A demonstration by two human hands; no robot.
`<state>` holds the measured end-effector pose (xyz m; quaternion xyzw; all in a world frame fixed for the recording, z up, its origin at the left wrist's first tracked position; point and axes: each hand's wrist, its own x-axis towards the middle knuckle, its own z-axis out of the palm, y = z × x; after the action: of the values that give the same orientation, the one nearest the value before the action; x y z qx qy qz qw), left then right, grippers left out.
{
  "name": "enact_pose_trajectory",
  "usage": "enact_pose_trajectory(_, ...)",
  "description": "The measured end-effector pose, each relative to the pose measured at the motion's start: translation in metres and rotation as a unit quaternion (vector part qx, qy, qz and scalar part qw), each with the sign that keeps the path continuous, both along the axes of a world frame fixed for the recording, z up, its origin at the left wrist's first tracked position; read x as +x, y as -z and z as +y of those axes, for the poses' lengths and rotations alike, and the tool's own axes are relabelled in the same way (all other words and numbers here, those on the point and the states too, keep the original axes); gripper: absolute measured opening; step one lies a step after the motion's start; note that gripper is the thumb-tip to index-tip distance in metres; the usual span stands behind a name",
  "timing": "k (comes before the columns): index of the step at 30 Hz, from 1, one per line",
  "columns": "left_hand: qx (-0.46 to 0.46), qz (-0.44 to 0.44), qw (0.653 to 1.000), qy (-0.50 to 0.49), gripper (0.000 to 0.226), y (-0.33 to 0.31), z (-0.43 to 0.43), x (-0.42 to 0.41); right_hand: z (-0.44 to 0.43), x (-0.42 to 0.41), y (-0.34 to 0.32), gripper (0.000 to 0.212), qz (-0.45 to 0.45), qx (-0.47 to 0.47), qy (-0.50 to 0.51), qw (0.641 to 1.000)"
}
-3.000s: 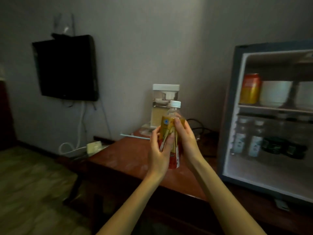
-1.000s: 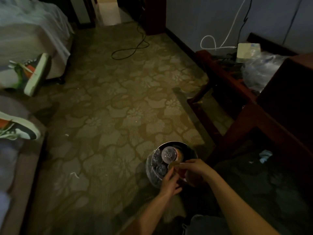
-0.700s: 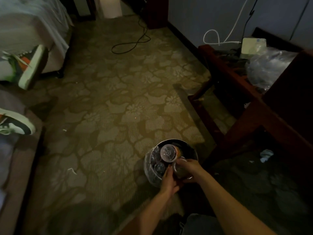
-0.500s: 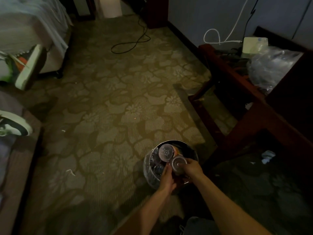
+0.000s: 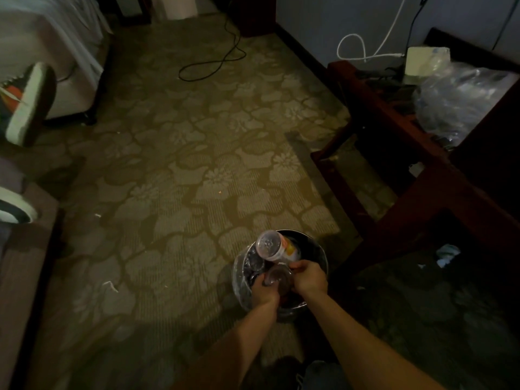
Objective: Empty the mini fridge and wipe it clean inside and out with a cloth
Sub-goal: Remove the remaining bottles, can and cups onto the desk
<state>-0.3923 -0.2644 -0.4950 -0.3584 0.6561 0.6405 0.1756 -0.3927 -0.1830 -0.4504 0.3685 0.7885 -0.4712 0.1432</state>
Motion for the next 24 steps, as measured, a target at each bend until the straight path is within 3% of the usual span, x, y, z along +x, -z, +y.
enact_pose_trajectory(4,-0.102,0.012,0.993,0.057,0.026,0.007,-0.003,0.004,-0.001,-0.002,0.007,0.006,-0.011,-0.031,-0.019,0.999)
enact_pose_trajectory(7,-0.154,0.01,0.984,0.091,0.035,0.011,-0.01,0.008,0.003,-0.002,0.015,0.026,-0.017,-0.049,-0.051,0.997)
enact_pose_trajectory(14,-0.157,-0.016,0.976,0.153,0.044,0.003,-0.022,0.013,0.025,0.003,0.001,0.013,-0.017,-0.026,-0.079,0.996)
enact_pose_trajectory(18,-0.171,-0.008,0.967,0.187,0.042,-0.008,-0.022,0.01,0.029,0.007,-0.006,0.024,-0.018,0.0,-0.089,0.996)
enact_pose_trajectory(22,-0.181,0.013,0.968,0.173,0.049,-0.017,-0.021,0.007,0.03,0.013,-0.02,0.009,-0.009,0.021,-0.118,0.993)
enact_pose_trajectory(24,-0.18,0.022,0.967,0.18,0.044,-0.02,-0.022,0.005,0.031,0.016,-0.027,0.016,-0.012,0.035,-0.13,0.991)
